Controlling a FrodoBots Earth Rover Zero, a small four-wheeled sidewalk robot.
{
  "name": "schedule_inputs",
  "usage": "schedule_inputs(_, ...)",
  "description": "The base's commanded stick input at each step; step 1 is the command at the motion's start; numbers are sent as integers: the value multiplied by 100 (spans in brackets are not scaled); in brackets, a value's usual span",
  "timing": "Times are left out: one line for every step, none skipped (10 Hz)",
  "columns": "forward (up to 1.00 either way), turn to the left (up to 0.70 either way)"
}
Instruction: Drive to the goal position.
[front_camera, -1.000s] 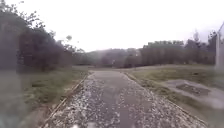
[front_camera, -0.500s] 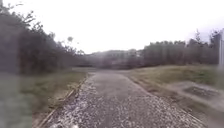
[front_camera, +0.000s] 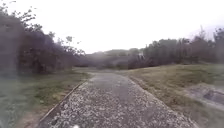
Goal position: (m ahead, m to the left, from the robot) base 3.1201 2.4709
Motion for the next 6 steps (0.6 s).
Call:
schedule_inputs(28,0)
schedule_inputs(58,0)
schedule_inputs(70,0)
schedule_inputs(70,0)
schedule_inputs(70,0)
schedule_inputs(70,0)
